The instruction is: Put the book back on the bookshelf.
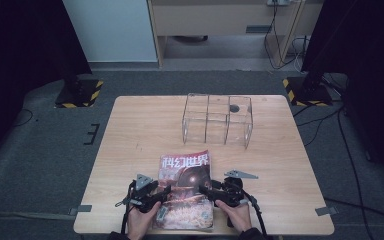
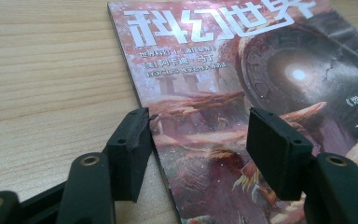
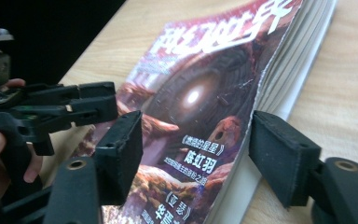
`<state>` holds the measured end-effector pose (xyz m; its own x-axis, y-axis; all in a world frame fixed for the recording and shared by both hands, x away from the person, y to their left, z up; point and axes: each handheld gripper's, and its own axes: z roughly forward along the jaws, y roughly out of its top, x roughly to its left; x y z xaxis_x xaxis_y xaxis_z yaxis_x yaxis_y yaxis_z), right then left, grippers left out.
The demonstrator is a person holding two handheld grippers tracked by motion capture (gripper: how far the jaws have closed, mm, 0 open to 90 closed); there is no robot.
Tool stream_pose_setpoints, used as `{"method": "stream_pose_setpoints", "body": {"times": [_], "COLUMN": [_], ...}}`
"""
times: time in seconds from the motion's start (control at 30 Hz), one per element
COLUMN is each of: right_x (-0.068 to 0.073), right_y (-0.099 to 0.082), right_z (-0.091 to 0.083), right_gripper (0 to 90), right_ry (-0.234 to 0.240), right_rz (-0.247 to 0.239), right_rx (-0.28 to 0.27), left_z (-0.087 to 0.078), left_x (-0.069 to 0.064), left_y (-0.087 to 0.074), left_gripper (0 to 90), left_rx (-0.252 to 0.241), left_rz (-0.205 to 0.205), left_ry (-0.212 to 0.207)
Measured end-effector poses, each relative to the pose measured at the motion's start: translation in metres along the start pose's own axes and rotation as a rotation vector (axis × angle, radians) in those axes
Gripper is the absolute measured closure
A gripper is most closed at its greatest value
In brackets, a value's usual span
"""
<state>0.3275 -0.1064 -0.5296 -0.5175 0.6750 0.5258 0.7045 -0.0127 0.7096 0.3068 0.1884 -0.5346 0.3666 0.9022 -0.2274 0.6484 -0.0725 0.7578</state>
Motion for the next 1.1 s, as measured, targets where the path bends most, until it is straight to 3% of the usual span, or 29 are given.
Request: {"method": "stream_pose_setpoints", "body": {"times": [0.07, 0.17, 0.4, 0.5, 0.53, 0.63, 0.77, 0.83, 0.93, 0.97, 1.0, 1.1], "right_x": [0.002, 0.014, 0.020, 0.018, 0.014, 0.008, 0.006, 0.009, 0.019, 0.025, 0.025, 0.028], "right_y": [0.001, 0.007, 0.011, 0.009, 0.006, 0.001, -0.002, -0.001, 0.006, 0.009, 0.009, 0.008], "right_z": [-0.001, -0.003, -0.001, 0.002, 0.005, 0.008, 0.010, 0.007, 0.002, 0.005, 0.005, 0.012], "right_gripper": [36.8, 37.4, 35.2, 28.1, 26.0, 25.6, 25.7, 28.8, 32.3, 33.3, 33.3, 33.1], "right_ry": [0.003, 0.010, 0.003, -0.016, -0.062, -0.099, -0.102, -0.095, 0.009, 0.017, 0.017, -0.058], "right_rz": [-0.012, -0.087, -0.132, -0.133, -0.140, -0.129, -0.126, -0.148, -0.154, -0.189, -0.189, -0.228], "right_rx": [-0.007, -0.025, -0.015, 0.024, 0.079, 0.124, 0.114, 0.088, 0.005, 0.012, 0.012, 0.068], "left_z": [0.000, 0.000, 0.000, 0.000, 0.000, 0.000, 0.000, 0.000, 0.000, 0.000, 0.000, 0.000], "left_x": [0.000, 0.000, 0.000, 0.000, 0.000, 0.000, 0.000, -0.001, -0.001, 0.000, 0.000, 0.001], "left_y": [0.000, 0.000, 0.000, 0.000, 0.000, 0.000, 0.000, 0.000, 0.000, 0.000, 0.000, 0.000], "left_gripper": [39.5, 39.5, 38.7, 38.5, 38.5, 38.7, 38.8, 38.4, 38.6, 38.5, 38.5, 38.6], "left_rx": [0.001, 0.001, 0.002, 0.002, 0.002, 0.002, 0.001, 0.005, 0.005, 0.003, 0.003, 0.002], "left_rz": [0.002, 0.003, 0.008, 0.009, 0.008, 0.008, 0.010, 0.015, 0.014, 0.012, 0.012, 0.006], "left_ry": [0.000, -0.002, -0.004, -0.004, -0.004, -0.004, 0.000, 0.005, 0.004, 0.002, 0.002, -0.006]}}
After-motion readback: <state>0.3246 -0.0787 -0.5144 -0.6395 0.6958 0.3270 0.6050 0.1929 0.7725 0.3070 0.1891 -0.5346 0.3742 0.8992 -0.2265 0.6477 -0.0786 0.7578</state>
